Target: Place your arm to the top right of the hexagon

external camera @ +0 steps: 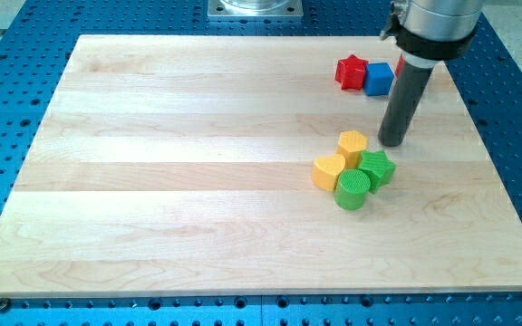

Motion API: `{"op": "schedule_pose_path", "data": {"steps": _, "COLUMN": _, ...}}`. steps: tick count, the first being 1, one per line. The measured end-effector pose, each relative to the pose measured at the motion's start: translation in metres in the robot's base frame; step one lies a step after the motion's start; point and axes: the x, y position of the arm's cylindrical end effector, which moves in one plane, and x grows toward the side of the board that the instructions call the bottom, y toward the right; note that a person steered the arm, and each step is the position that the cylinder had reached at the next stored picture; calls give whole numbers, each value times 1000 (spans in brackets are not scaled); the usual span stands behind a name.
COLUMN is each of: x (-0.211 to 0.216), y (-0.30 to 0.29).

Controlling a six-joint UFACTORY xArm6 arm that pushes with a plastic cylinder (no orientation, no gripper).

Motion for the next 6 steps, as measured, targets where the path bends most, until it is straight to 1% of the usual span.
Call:
{"op": "schedule_pose_path", "data": {"steps": 3, "x": -1, "y": 6}}
{"op": "schedule_pose_path", "data": {"steps": 4, "x": -7, "y": 10}}
{"op": "schedule_pose_path", "data": {"steps": 5, "x": -25, "y": 10}}
{"op": "schedule_pose_path", "data": {"steps": 6, "x": -27, "y": 24}}
